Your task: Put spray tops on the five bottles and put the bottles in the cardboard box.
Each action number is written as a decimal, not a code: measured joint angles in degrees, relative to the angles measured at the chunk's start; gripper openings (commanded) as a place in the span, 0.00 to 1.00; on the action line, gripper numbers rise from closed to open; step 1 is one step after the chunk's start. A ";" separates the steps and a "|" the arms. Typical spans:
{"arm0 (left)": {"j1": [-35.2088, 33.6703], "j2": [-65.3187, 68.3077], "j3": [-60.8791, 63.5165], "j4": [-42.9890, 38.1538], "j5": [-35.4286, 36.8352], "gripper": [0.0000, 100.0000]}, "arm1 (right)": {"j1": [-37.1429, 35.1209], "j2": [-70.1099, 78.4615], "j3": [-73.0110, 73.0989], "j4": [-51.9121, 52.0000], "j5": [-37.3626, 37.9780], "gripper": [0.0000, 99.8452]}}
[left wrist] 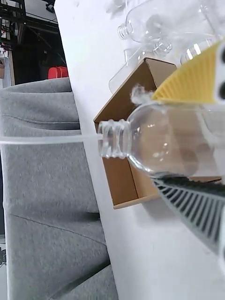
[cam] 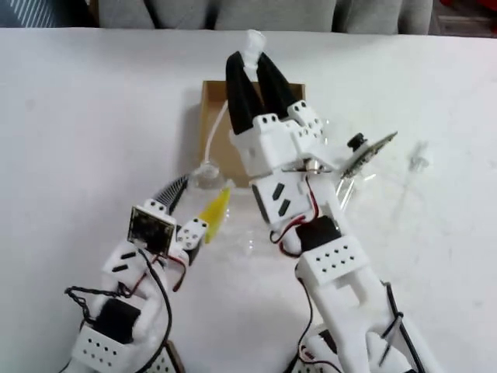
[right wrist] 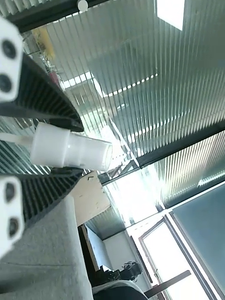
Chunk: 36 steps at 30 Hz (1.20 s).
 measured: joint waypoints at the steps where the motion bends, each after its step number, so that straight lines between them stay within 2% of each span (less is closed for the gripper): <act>1: 0.00 0.00 0.00 0.00 0.00 0.02 | 0.26 0.35 0.00 0.00 0.00 0.02; 20: -0.09 0.00 0.00 0.00 0.00 0.02 | 1.67 1.23 0.00 0.00 0.00 0.02; 28: -0.09 0.00 0.00 0.00 0.00 0.02 | 1.32 1.14 4.48 0.00 0.00 0.02; 36: -0.09 0.00 0.00 0.00 0.00 0.02 | -2.64 1.23 10.37 0.00 0.00 0.02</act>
